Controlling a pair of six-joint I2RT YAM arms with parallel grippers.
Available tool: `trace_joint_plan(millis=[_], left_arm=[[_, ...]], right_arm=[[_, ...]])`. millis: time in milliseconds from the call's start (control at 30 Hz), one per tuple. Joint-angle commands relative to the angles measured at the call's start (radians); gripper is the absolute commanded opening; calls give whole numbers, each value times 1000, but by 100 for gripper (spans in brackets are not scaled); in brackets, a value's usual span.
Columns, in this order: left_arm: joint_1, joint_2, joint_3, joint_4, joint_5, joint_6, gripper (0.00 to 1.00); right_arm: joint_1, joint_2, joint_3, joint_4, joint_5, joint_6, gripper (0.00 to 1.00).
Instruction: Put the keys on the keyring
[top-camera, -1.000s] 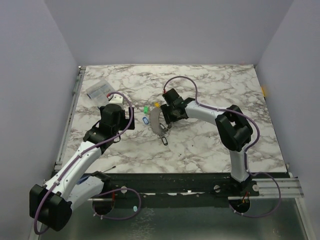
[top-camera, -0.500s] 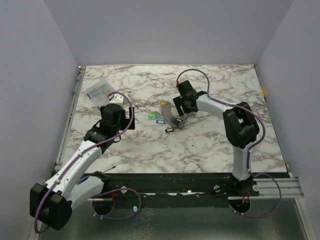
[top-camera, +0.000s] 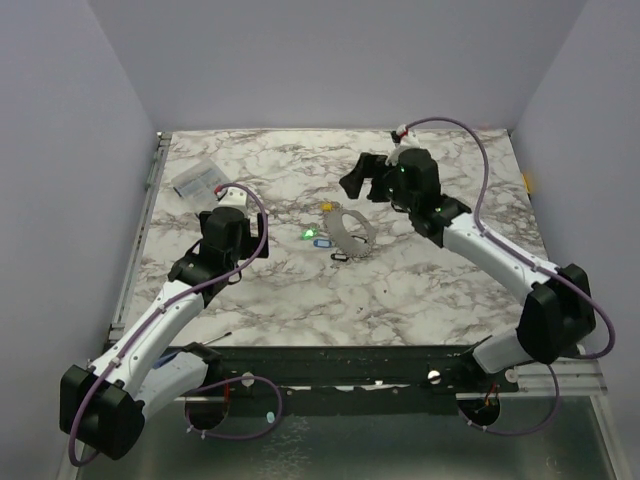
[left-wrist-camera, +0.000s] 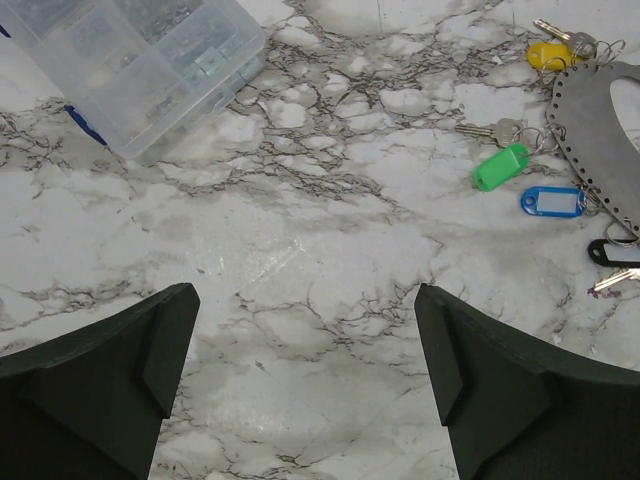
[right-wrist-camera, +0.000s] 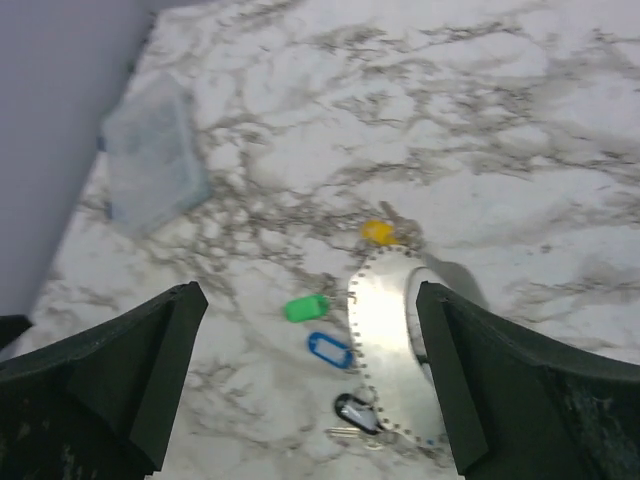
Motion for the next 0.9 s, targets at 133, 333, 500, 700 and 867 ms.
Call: trace_joint_plan(millis=[133,333,500,700,867], left_arm=[[6,-22,-16,23,-64,18,99],[4,-28,-16,27,-76,24,99],[5,-47,-25,40,-121,38,99],[5,-81,-38,50,-190,51,99],[10,-97,-54,66,-229,71,99]], right_arm=[[223,11,-357,815,-191,253,100],[256,122,-425,1104,-325,252,100],[255,111,-475,1177,-329,242,100],[254,100,-493,1191,-357,233,100],[253,77,-518,1191,-359,223,100]])
